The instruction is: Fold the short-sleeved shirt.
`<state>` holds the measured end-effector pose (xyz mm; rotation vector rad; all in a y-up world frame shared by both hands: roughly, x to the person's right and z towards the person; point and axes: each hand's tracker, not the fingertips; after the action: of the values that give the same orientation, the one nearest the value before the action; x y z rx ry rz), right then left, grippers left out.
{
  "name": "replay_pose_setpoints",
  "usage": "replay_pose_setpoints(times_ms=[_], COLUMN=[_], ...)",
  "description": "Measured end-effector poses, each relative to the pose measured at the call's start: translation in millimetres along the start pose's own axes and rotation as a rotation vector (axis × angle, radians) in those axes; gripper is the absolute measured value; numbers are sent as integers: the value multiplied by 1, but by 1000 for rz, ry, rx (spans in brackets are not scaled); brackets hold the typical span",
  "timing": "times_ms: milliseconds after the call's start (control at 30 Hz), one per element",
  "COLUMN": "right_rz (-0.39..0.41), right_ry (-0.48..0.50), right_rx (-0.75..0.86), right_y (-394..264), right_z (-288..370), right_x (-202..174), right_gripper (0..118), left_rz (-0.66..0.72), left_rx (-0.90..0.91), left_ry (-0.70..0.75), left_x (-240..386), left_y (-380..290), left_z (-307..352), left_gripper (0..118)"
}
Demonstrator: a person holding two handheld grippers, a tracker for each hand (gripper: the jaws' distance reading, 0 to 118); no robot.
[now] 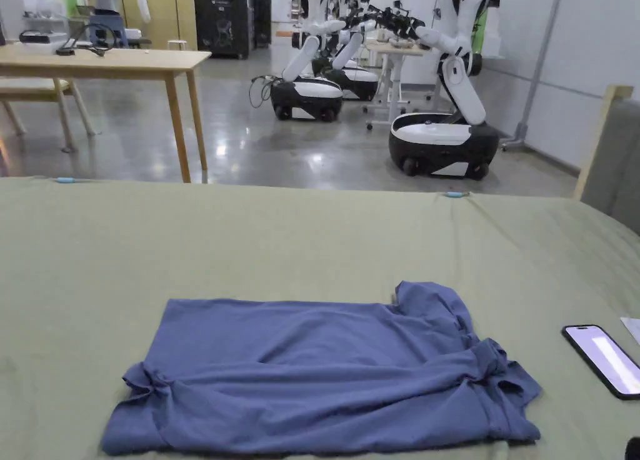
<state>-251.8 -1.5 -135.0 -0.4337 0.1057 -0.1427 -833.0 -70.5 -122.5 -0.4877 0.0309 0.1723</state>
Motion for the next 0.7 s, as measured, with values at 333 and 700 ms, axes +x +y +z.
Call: replay_pose_setpoints(times_ms=[333, 700], right_rz=[-44, -101], right_ry=[13, 69], right_rx=[27, -36], right_y=[2, -11], right_z=[15, 3], right_x=[-9, -8], right_gripper=[0, 0], left_rz=[70, -8], left_rx=[-128, -360], left_ry=[-20, 43], left_x=[15, 35], left_y=[44, 53], left_z=[-85, -237], left_gripper=[0, 109])
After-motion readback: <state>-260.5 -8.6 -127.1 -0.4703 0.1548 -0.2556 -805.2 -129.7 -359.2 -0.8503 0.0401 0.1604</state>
